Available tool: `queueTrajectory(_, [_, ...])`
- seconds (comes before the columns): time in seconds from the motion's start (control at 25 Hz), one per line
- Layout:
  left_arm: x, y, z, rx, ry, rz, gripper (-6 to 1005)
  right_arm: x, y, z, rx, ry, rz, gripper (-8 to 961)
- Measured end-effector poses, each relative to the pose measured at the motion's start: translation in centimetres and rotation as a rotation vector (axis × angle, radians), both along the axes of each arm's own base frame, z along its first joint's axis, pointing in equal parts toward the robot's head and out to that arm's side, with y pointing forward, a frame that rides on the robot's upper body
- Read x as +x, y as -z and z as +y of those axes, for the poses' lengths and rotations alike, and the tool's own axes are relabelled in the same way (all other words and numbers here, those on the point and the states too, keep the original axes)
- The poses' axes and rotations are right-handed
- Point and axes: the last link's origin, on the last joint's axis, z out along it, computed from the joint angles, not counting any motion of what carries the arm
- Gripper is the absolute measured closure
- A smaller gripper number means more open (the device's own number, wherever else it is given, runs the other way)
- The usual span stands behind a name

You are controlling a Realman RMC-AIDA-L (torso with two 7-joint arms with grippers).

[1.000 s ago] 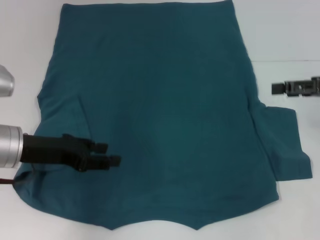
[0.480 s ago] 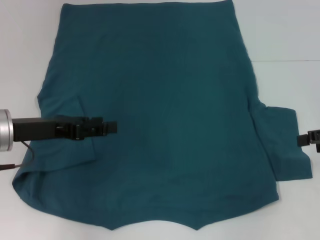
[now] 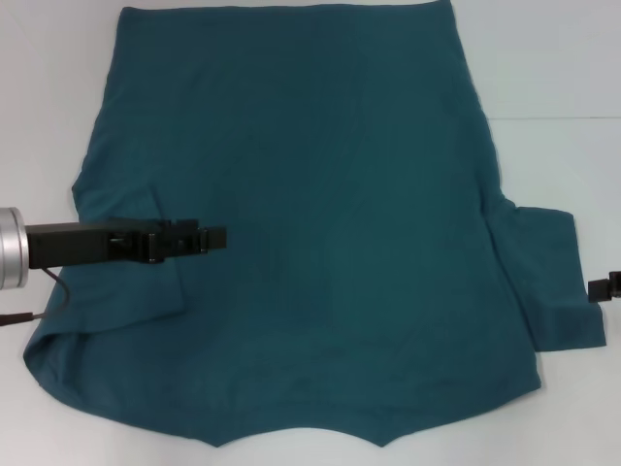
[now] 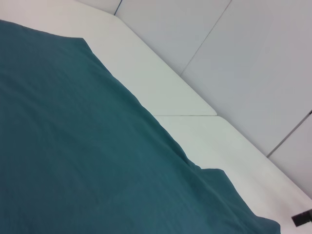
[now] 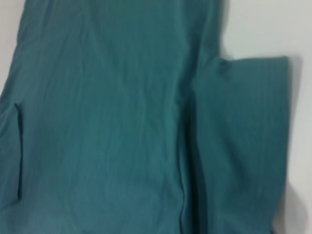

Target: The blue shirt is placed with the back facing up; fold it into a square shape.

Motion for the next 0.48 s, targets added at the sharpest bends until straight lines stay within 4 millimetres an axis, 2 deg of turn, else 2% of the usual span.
queueTrajectory(0.48, [-0.06,0.16,0.10,0.010,-0.001,0.001,401,0.95,0.92,0.13,0.031,0.037,-0.018,29])
